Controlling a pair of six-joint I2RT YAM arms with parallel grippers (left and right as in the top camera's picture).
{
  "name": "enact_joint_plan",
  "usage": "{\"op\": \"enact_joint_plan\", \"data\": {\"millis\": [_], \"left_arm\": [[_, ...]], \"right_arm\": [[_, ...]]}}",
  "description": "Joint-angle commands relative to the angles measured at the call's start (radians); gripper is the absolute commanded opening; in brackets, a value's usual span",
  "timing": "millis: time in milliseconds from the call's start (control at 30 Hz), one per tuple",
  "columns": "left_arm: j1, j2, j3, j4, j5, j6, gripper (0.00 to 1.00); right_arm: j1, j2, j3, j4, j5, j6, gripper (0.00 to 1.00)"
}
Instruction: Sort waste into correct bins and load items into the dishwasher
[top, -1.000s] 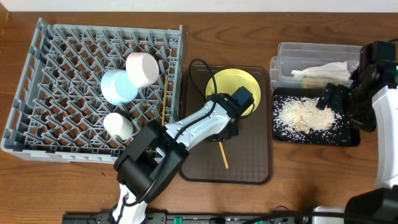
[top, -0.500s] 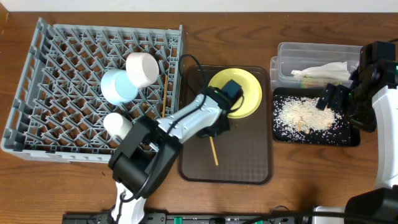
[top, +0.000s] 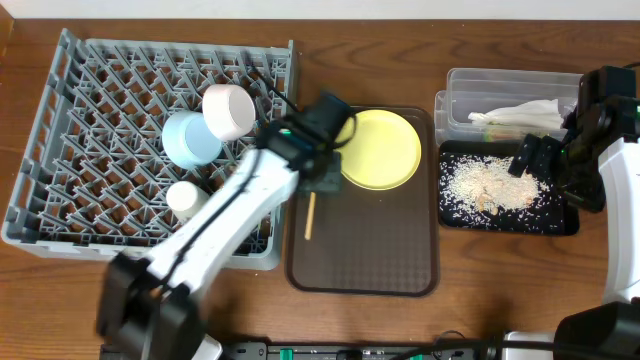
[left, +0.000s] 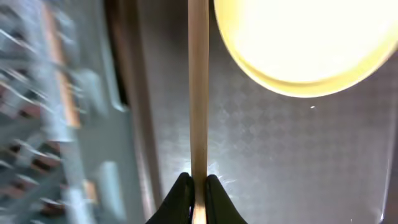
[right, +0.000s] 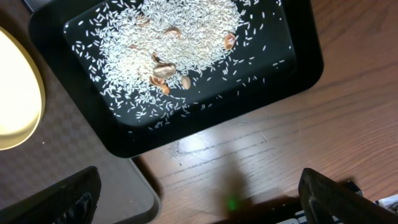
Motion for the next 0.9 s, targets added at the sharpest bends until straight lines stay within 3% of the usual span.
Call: {"op": "enact_joint_plan", "data": {"millis": [0, 333, 767, 800, 867], "left_arm": [[0.06, -0.058, 0.016, -0.009, -0.009, 0.182, 0.08], [0.267, -0.037, 0.015, 0.058, -0.008, 0.259, 0.08], [0.29, 0.087, 0.014, 0.142, -0.01, 0.258, 0.09], [0.29, 0.094, 0.014, 0.148, -0.01, 0.258, 0.13], [0.29, 0.098, 0.014, 0.153, -0.01, 0.258, 0.31]], "right_arm": [[-0.008, -0.003, 0.017, -0.001, 0.01, -0.012, 0.99], [-0.008, -0.003, 0.017, -0.001, -0.008, -0.012, 0.99], [-0.008, -0.003, 0.017, -0.002, -0.009, -0.012, 0.99], [-0.008, -0.003, 0.017, -0.002, -0.009, -0.012, 0.99], [-0.008, -0.003, 0.017, -0.001, -0.009, -0.012, 0.99]]}}
